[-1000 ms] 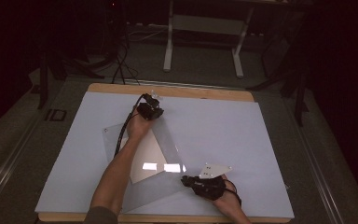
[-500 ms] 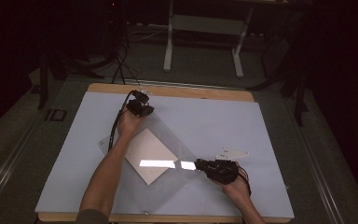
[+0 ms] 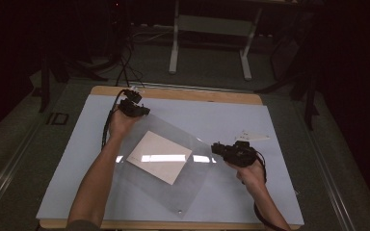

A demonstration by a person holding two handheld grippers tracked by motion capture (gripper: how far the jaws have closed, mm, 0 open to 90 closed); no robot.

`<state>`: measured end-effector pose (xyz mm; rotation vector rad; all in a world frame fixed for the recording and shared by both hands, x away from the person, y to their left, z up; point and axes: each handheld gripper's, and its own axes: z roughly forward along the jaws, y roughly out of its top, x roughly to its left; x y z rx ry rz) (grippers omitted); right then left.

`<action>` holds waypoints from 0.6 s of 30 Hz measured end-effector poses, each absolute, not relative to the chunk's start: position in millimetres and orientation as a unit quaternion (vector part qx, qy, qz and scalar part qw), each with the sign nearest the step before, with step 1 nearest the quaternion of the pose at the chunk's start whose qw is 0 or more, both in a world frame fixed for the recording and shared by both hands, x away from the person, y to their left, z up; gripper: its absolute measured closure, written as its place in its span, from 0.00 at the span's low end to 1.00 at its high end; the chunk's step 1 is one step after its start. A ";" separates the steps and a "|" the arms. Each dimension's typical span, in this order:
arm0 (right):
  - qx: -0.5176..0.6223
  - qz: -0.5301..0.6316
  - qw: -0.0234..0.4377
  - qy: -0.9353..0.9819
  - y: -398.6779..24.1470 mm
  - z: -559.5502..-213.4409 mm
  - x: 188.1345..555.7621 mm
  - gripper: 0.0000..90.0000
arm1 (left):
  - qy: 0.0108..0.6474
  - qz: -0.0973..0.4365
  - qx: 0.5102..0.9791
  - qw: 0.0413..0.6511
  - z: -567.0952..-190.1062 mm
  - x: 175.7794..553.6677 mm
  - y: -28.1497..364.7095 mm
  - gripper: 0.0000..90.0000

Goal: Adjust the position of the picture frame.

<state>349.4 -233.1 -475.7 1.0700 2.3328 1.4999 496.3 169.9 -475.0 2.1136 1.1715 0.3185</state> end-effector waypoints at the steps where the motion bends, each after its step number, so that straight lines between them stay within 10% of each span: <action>1: 0.363 0.504 0.084 0.779 -235.4 -473.6 354.3 0.87 | 0.452 0.120 0.814 0.345 -474.4 496.1 171.4 0.94; 18: 0.437 0.457 0.075 0.771 -240.9 -479.9 459.3 0.87 | 0.470 0.108 0.816 0.317 -476.3 486.8 187.3 0.94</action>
